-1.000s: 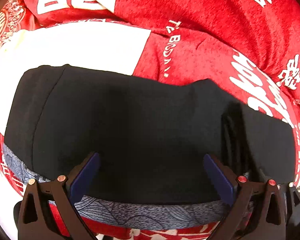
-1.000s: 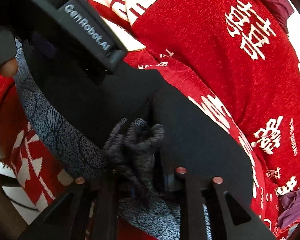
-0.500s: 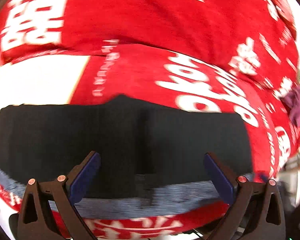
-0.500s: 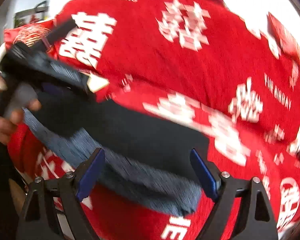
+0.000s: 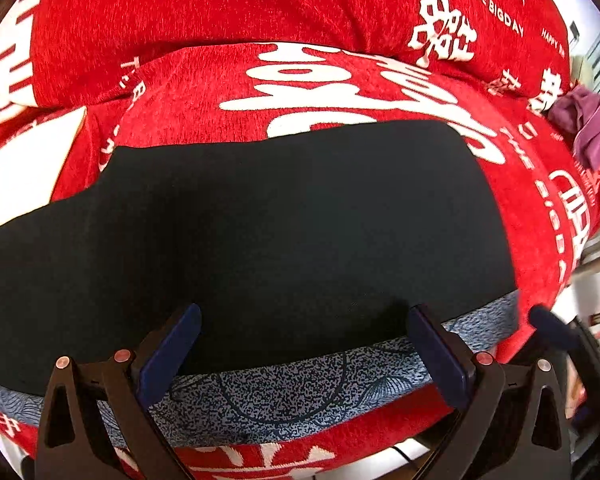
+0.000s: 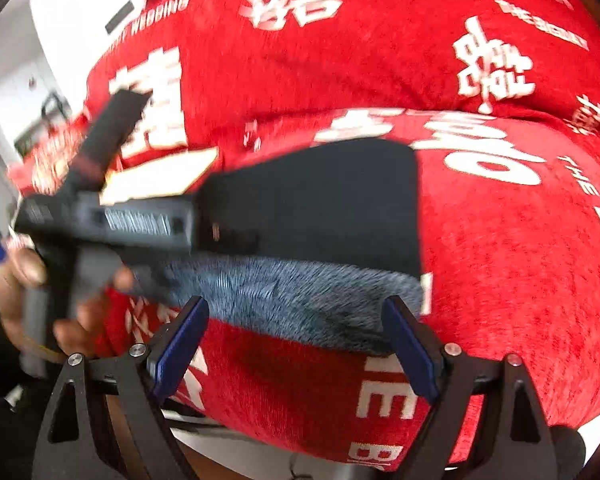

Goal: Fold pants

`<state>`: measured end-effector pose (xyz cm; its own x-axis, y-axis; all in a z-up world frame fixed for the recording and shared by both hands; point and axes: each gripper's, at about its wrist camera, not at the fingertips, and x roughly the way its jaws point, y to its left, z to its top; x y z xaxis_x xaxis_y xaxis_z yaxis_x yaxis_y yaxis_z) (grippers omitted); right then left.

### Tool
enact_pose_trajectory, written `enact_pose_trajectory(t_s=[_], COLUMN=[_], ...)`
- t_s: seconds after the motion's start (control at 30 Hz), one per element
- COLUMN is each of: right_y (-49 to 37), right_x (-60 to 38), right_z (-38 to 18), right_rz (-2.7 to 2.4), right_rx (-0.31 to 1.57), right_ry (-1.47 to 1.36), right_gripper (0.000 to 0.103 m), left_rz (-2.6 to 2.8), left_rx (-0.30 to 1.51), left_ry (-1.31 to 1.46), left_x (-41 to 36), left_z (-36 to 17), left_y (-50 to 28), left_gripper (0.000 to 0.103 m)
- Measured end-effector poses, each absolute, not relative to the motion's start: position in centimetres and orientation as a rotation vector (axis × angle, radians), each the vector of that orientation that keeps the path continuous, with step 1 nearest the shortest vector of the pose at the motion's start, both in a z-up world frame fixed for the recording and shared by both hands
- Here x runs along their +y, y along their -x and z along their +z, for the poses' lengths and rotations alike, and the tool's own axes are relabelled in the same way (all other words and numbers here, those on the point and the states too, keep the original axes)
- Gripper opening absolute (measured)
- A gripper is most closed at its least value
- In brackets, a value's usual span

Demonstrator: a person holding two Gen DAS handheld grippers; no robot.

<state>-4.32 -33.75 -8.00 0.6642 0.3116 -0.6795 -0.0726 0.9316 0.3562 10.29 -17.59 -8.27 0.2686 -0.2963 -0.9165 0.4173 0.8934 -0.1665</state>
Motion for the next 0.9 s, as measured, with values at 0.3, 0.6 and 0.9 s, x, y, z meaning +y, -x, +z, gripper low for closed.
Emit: enact_pose_trajectory(t_s=[0.3,0.6,0.9], right_y=[2.0,-7.3,-13.9], right_x=[-37.5,-38.0,-35.2], right_z=[-8.8,-3.9,-9.4], right_rz=[0.198,0.293,0.303], right_rx=[0.868,0.774,1.031], right_ry=[-0.485,-0.391,-0.347], right_gripper=[0.091,0.094,0.101], left_rz=[-0.477,-0.453,-0.475], left_rx=[1.196,1.191,1.182], left_ry=[-0.125,-0.120,-0.115], left_x=[-17.7,-17.8,-17.5], left_z=[-8.4,-8.5,-8.7], left_y=[-10.1,-9.8,-9.8], left_gripper=[0.103,0.103,0.103])
